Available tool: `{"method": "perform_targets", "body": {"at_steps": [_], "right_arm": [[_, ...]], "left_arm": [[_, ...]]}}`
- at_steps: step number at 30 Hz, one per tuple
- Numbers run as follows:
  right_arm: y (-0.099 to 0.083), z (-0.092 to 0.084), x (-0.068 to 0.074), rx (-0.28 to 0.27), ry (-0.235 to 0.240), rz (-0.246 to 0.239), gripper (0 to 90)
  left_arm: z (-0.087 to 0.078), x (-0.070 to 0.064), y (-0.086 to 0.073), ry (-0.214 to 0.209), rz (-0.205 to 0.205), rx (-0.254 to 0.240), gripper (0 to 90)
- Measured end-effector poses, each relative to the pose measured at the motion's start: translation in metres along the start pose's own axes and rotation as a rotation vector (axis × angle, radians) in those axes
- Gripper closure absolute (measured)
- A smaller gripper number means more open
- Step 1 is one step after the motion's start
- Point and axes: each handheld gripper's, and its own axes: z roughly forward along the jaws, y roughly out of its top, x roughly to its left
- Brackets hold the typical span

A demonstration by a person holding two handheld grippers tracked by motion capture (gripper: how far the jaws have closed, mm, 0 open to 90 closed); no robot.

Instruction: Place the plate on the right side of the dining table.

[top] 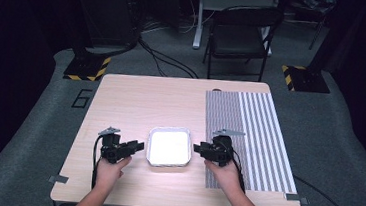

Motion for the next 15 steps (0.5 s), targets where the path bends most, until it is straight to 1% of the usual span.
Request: {"method": "perform_targets", "body": {"at_steps": [1, 2, 3, 4, 5, 6, 8, 9, 10, 11, 12, 15], "right_arm": [[0.002, 0.001, 0.000, -0.006, 0.003, 0.004, 61.2], [0.003, 0.001, 0.001, 0.000, 0.010, 0.020, 61.3], [0.004, 0.003, 0.000, 0.003, 0.016, 0.019, 61.7], [0.004, 0.004, 0.000, 0.009, 0.022, 0.036, 62.0], [0.003, 0.006, -0.001, 0.011, 0.025, 0.050, 62.3], [0.003, 0.008, -0.001, 0.020, 0.031, 0.062, 62.6], [0.001, 0.012, -0.003, 0.023, 0.033, 0.083, 63.1], [0.000, 0.014, -0.004, 0.024, 0.035, 0.091, 63.3], [-0.001, 0.016, -0.005, 0.030, 0.034, 0.103, 63.6], [-0.001, 0.018, -0.005, 0.032, 0.033, 0.110, 63.7], [-0.001, 0.020, -0.006, 0.033, 0.033, 0.120, 63.9], [-0.001, 0.023, -0.007, 0.031, 0.045, 0.148, 64.4]], "left_arm": [[0.000, -0.001, 0.000, -0.004, -0.008, 0.001, 58.7], [0.000, -0.002, 0.000, -0.011, -0.020, -0.003, 59.3], [0.001, -0.003, 0.000, -0.016, -0.038, -0.007, 59.3], [0.002, -0.004, -0.001, -0.015, -0.038, -0.009, 59.3], [0.004, -0.005, -0.001, -0.005, -0.038, -0.016, 59.5], [0.006, -0.006, -0.003, 0.004, -0.043, -0.014, 59.8], [0.012, -0.005, -0.006, 0.004, -0.050, -0.008, 60.8], [0.015, -0.007, -0.008, 0.006, -0.069, -0.007, 61.1], [0.017, -0.007, -0.009, 0.004, -0.078, -0.007, 61.2], [0.019, -0.007, -0.010, 0.005, -0.067, 0.000, 61.3], [0.020, -0.007, -0.011, 0.002, -0.077, 0.004, 61.7], [0.023, -0.006, -0.013, 0.002, -0.074, 0.007, 62.9]]}}
